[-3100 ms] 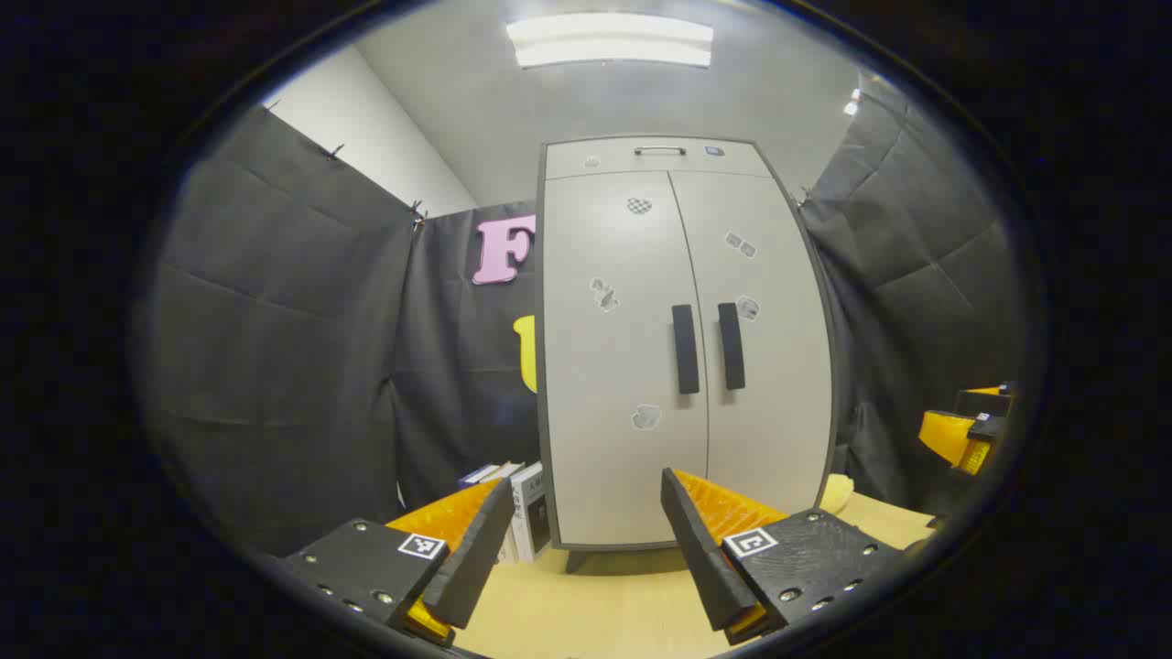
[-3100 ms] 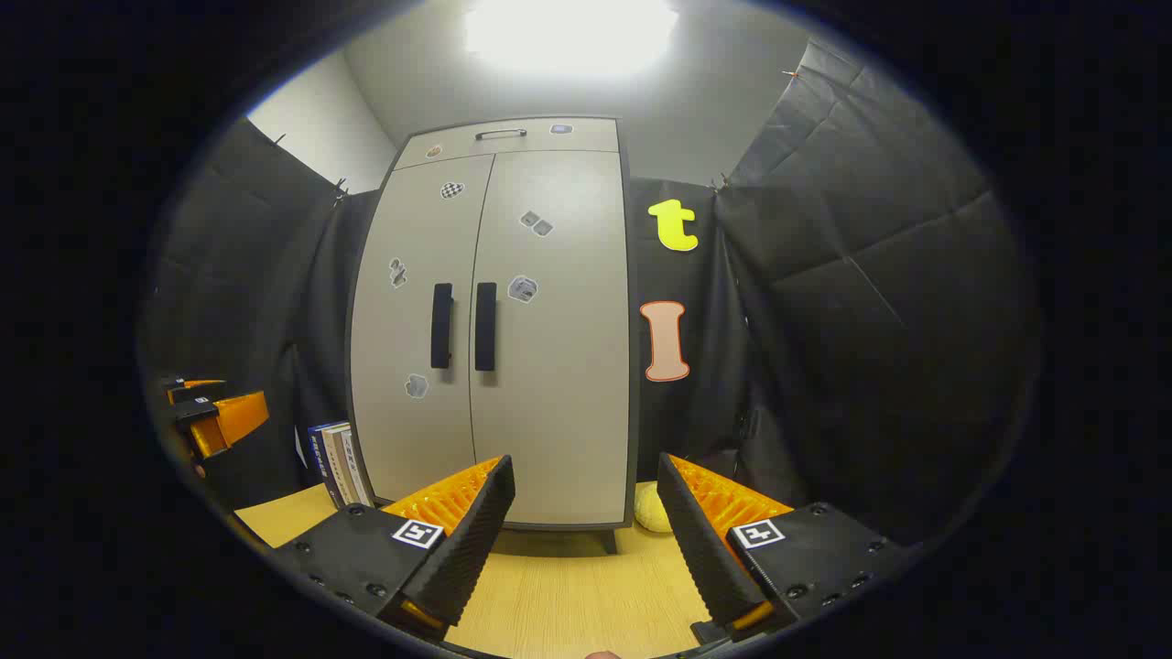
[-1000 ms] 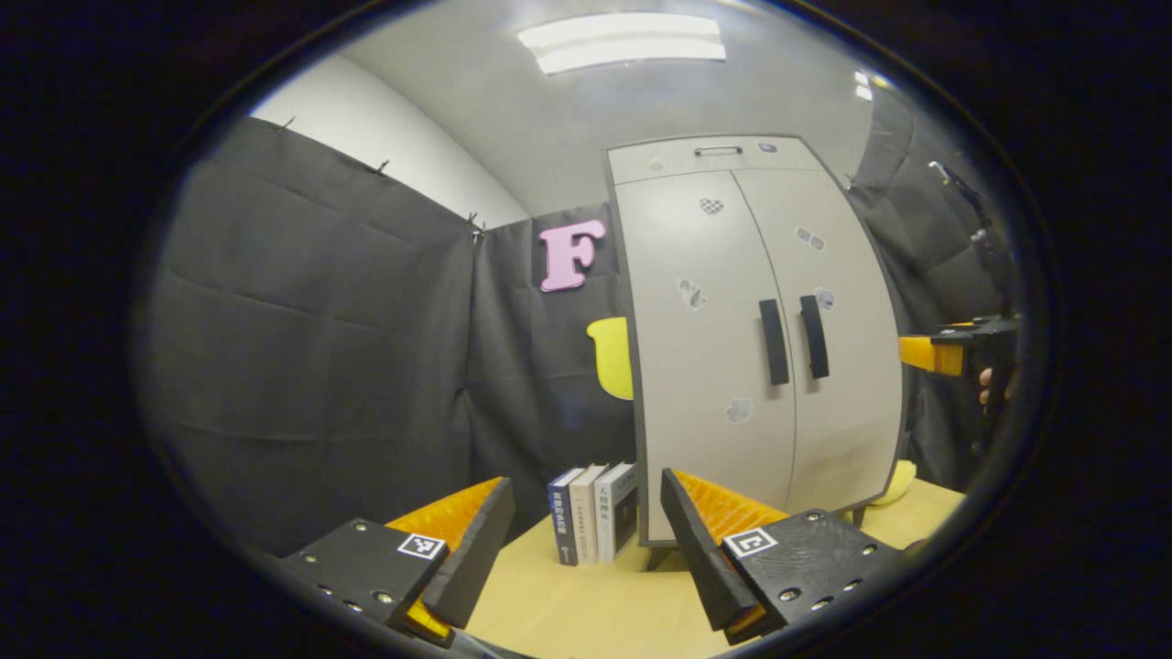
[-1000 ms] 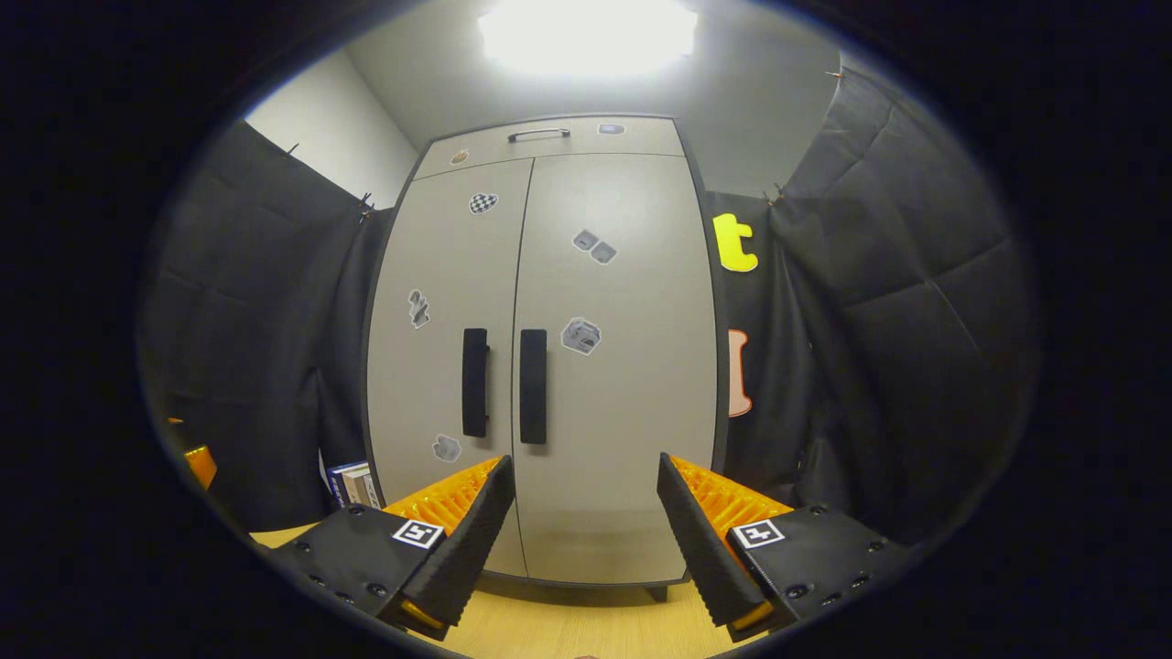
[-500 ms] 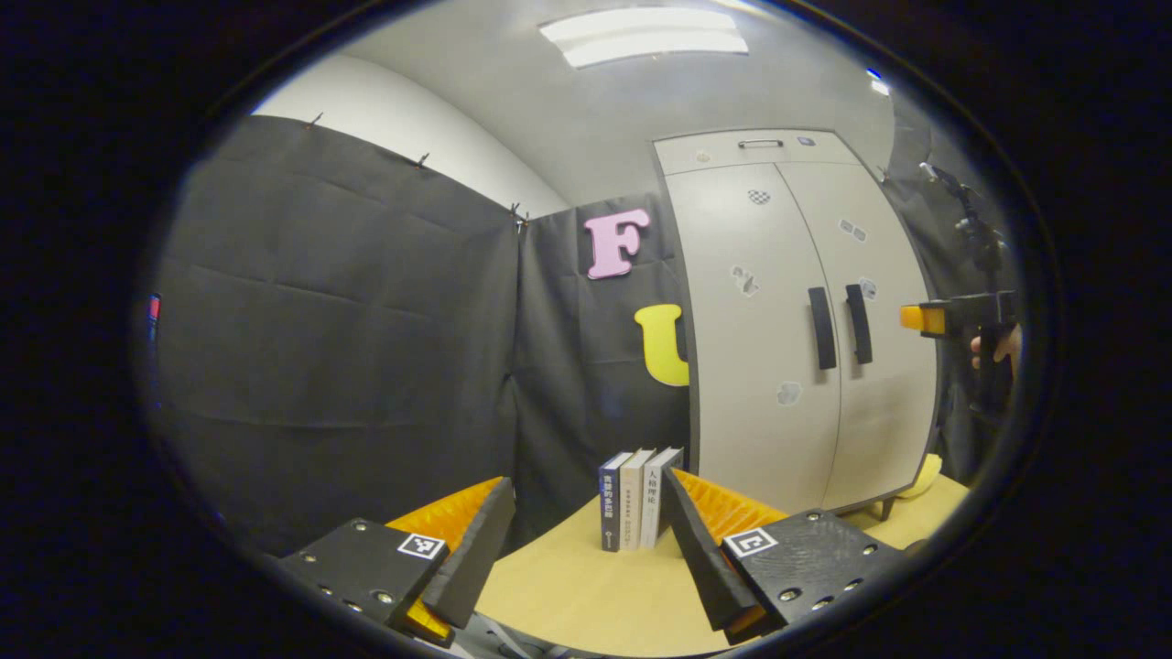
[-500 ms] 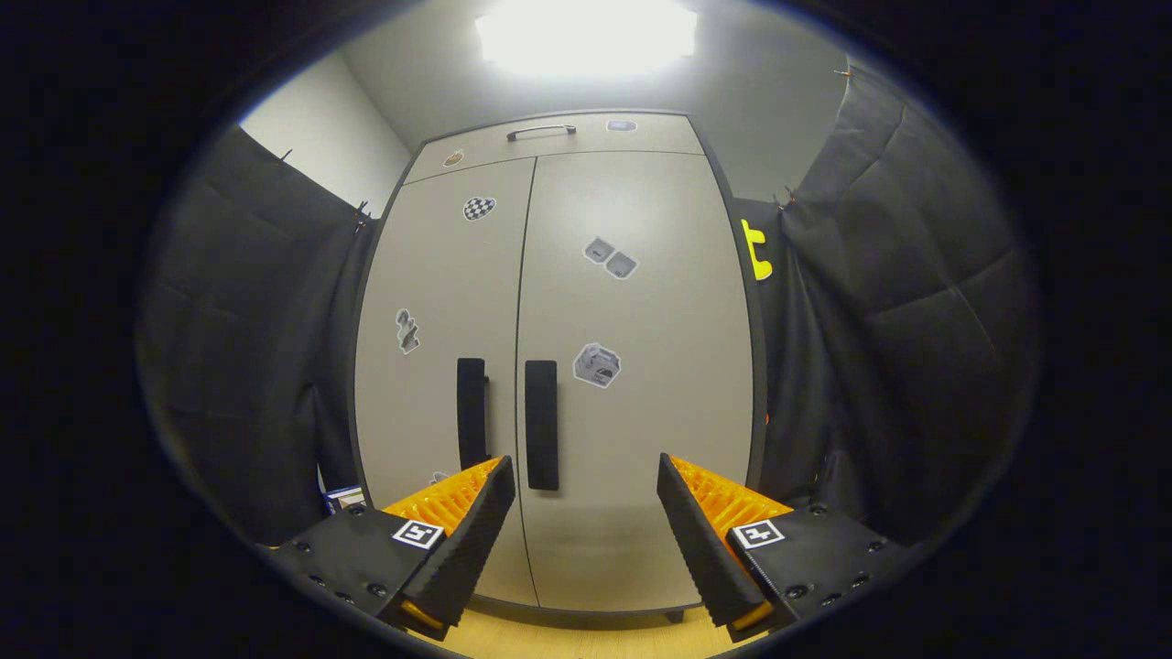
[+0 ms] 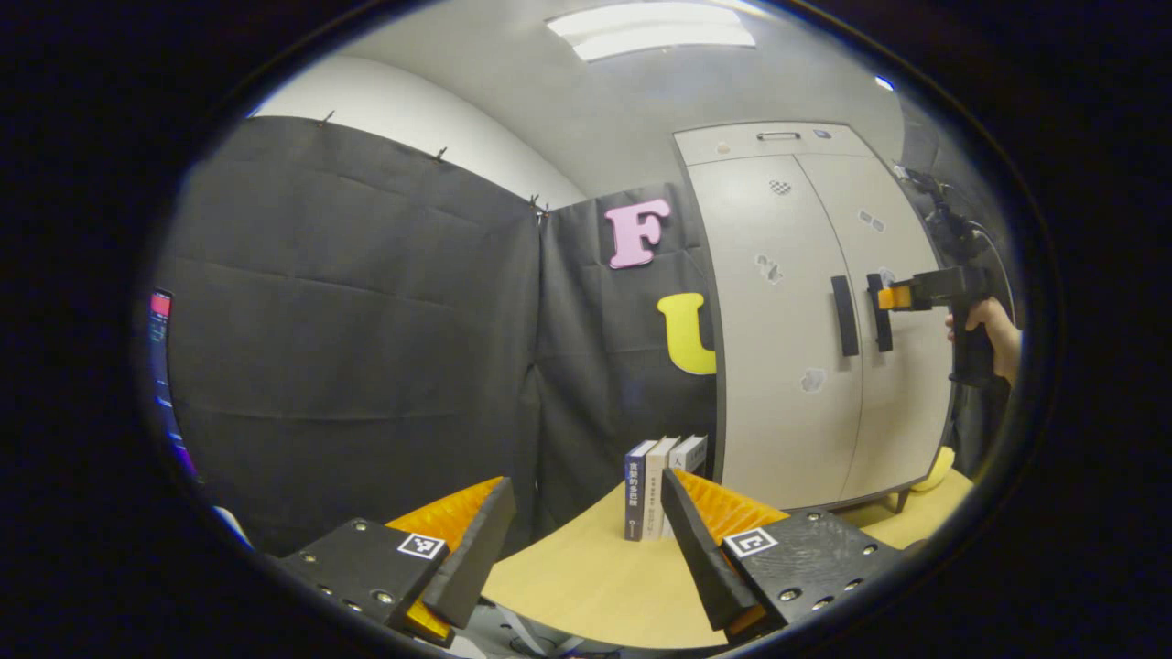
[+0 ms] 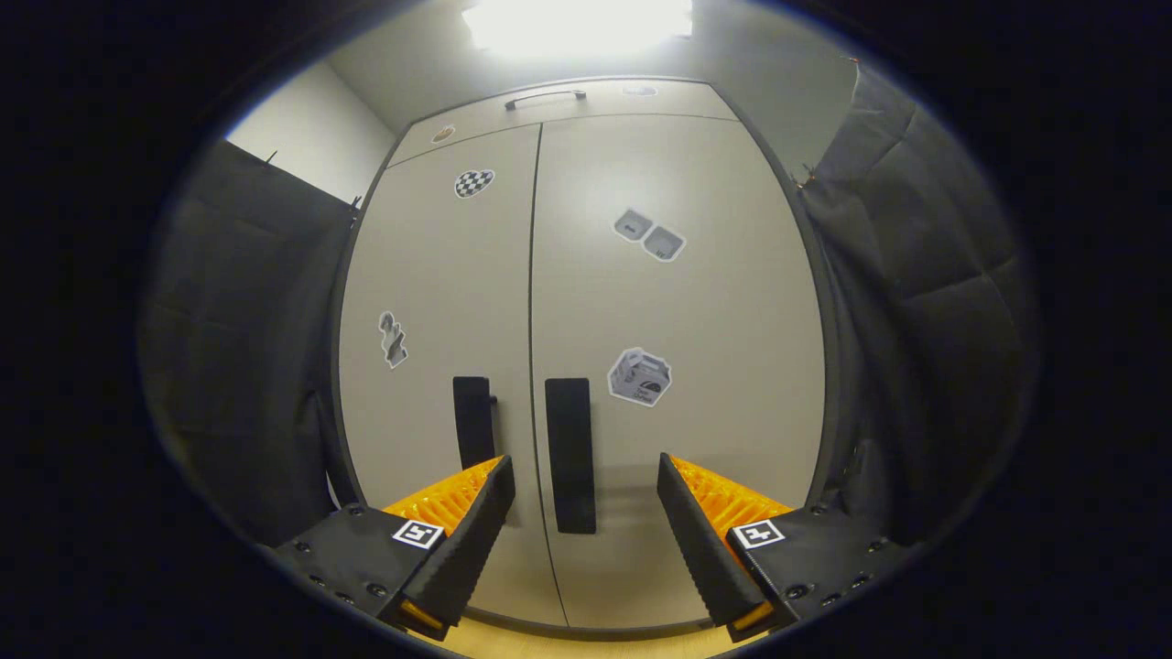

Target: Open the right door of the double-door shoe cabinet with the right hand, and open the left door with the left hand.

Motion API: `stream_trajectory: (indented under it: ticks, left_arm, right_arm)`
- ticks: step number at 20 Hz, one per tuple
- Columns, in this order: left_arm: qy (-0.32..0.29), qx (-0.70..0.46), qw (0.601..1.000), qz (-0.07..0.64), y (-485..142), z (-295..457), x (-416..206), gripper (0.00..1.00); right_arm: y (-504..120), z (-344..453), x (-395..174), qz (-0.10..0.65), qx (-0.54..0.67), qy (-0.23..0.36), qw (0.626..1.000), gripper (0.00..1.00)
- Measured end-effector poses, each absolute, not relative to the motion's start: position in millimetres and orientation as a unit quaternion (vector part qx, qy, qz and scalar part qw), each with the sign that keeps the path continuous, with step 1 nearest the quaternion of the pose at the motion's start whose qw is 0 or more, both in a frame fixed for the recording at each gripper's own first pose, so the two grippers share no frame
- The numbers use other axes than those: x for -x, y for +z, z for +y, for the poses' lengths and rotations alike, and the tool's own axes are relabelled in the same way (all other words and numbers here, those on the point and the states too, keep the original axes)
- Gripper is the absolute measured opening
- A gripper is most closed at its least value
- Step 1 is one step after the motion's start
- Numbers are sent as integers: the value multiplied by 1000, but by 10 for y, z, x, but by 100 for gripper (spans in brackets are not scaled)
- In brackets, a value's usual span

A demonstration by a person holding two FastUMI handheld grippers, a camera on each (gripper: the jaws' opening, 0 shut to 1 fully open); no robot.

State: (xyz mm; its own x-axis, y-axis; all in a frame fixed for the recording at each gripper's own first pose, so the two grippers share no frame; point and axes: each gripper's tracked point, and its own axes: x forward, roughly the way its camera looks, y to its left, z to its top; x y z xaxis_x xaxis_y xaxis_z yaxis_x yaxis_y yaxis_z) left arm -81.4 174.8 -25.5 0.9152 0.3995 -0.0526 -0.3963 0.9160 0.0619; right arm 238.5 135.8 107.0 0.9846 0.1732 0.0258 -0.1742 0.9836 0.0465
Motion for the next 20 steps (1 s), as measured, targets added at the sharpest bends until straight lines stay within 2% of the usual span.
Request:
stream_trajectory:
  ticks: [3,6,8,9,10,12,13,14,15,16,17,20]
  left_arm:
    - [210,-28,977,36,-271,1812,831,94]
    - [215,-28,975,41,-305,1865,841,94]
    - [218,-27,975,43,-315,1899,858,94]
    - [219,-27,974,43,-317,1920,856,94]
    - [221,-27,974,43,-318,1921,858,94]
    - [221,-27,974,42,-307,1941,865,94]
    - [221,-28,974,41,-298,1944,863,94]
    - [222,-29,974,42,-309,1952,877,94]
    - [222,-29,974,43,-313,1967,877,94]
    - [222,-28,974,43,-316,1967,888,94]
    - [221,-28,974,43,-312,1968,891,94]
    - [219,-28,975,40,-290,1956,890,94]
  right_arm:
    - [1051,1447,-2552,2,-25,89,996,98]
    - [993,1488,-2716,14,-22,83,996,88]
    - [912,1515,-2793,32,-26,83,996,87]
    - [879,1527,-2825,42,-27,84,995,77]
    - [836,1535,-2855,52,-28,84,995,83]
    - [794,1556,-2905,62,-29,88,994,83]
    - [843,1544,-2902,62,-34,84,994,76]
    - [845,1529,-2938,61,-38,81,994,63]
    - [862,1537,-2953,64,-41,82,994,41]
    - [851,1554,-2956,70,-45,85,993,38]
    - [839,1564,-2961,79,-48,87,992,46]
    - [876,1552,-2954,83,-49,84,992,46]
